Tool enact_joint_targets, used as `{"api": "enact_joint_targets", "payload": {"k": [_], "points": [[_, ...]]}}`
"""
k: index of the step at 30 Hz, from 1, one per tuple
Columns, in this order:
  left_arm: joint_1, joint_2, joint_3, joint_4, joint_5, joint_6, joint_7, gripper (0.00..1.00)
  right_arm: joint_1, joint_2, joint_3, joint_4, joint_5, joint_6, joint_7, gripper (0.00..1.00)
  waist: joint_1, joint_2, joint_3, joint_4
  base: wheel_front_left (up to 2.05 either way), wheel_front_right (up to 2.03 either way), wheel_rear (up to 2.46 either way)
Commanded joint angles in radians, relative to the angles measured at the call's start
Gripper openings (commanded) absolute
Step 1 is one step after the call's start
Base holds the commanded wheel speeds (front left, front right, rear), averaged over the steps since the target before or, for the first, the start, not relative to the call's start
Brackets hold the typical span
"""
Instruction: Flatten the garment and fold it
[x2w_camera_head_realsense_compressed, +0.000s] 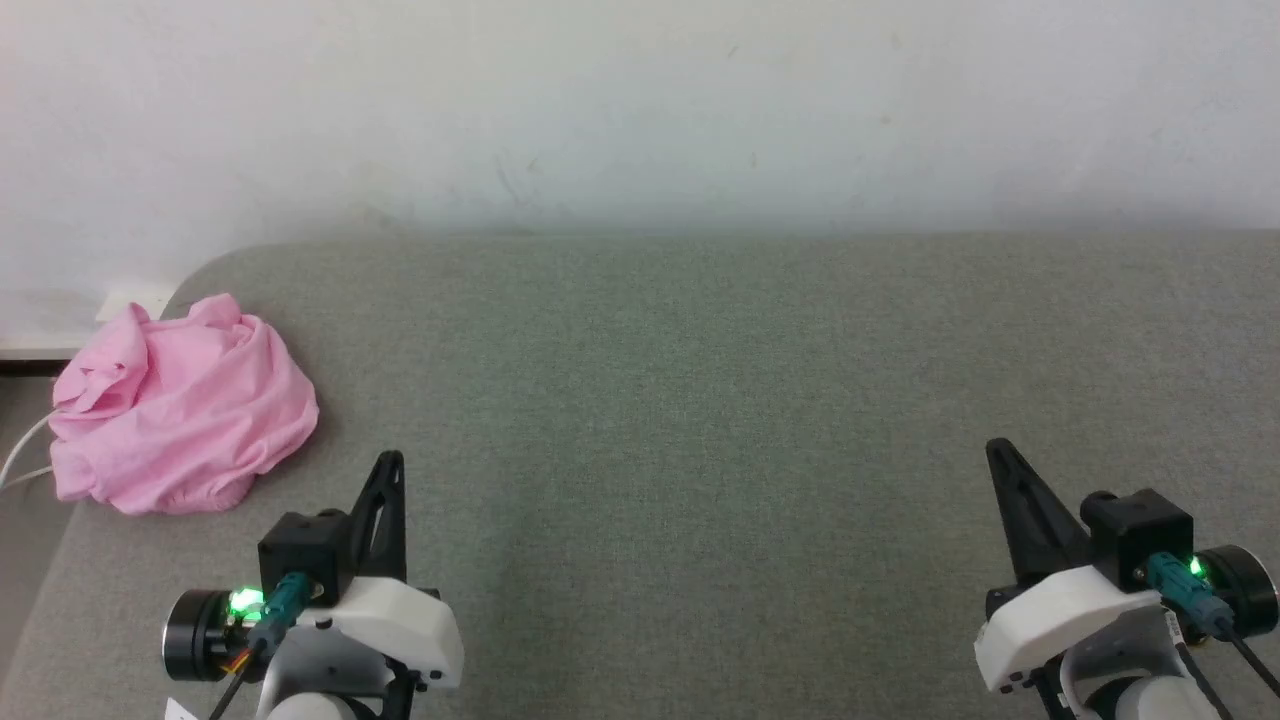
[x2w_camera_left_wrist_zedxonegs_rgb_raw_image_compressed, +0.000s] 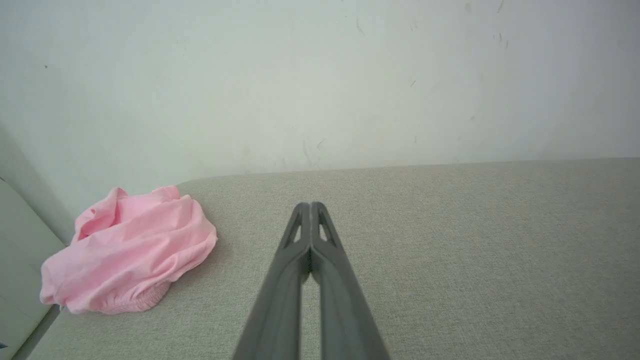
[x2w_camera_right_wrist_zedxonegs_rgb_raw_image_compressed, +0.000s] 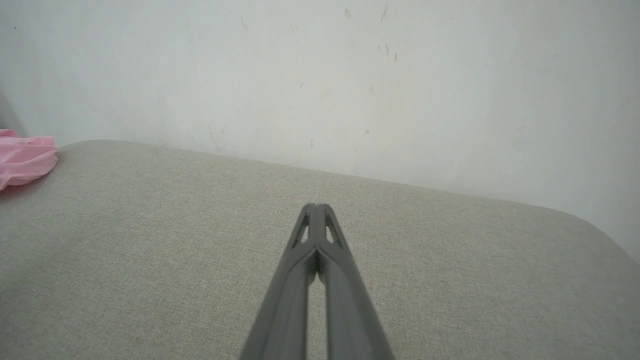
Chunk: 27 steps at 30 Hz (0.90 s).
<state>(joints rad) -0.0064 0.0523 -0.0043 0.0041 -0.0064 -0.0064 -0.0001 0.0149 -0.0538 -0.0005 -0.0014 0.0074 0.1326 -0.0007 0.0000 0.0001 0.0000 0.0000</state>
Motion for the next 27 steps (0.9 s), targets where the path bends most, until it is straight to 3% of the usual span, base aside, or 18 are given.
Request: {"api": "enact_joint_targets", "payload": {"k": [1, 17, 18, 27], "points": [[0.006, -0.002, 0.004, -0.004, 0.006, 0.006, 0.000, 0.00, -0.015, 0.004, 0.000, 0.001, -0.007, -0.002, 0.001, 0.00, 0.0000, -0.0001, 0.000, 0.000, 0.00, 0.00, 0.00], [0.006, -0.002, 0.004, -0.004, 0.006, 0.006, 0.000, 0.00, -0.015, 0.004, 0.000, 0.001, -0.007, -0.002, 0.001, 0.00, 0.0000, -0.0001, 0.000, 0.000, 0.00, 0.00, 0.00], [0.000, 0.000, 0.000, 0.000, 0.000, 0.000, 0.000, 1.00, 0.000, 0.000, 0.000, 0.000, 0.000, 0.000, 0.000, 1.00, 0.0000, -0.0001, 0.000, 0.000, 0.00, 0.00, 0.00], [-0.006, 0.000, -0.013, 0.010, -0.010, 0.008, -0.012, 1.00, -0.003, -0.001, -0.002, 0.002, 0.005, 0.000, -0.009, 1.00, 0.0000, -0.0001, 0.001, 0.003, 0.00, 0.00, 0.00]]}}
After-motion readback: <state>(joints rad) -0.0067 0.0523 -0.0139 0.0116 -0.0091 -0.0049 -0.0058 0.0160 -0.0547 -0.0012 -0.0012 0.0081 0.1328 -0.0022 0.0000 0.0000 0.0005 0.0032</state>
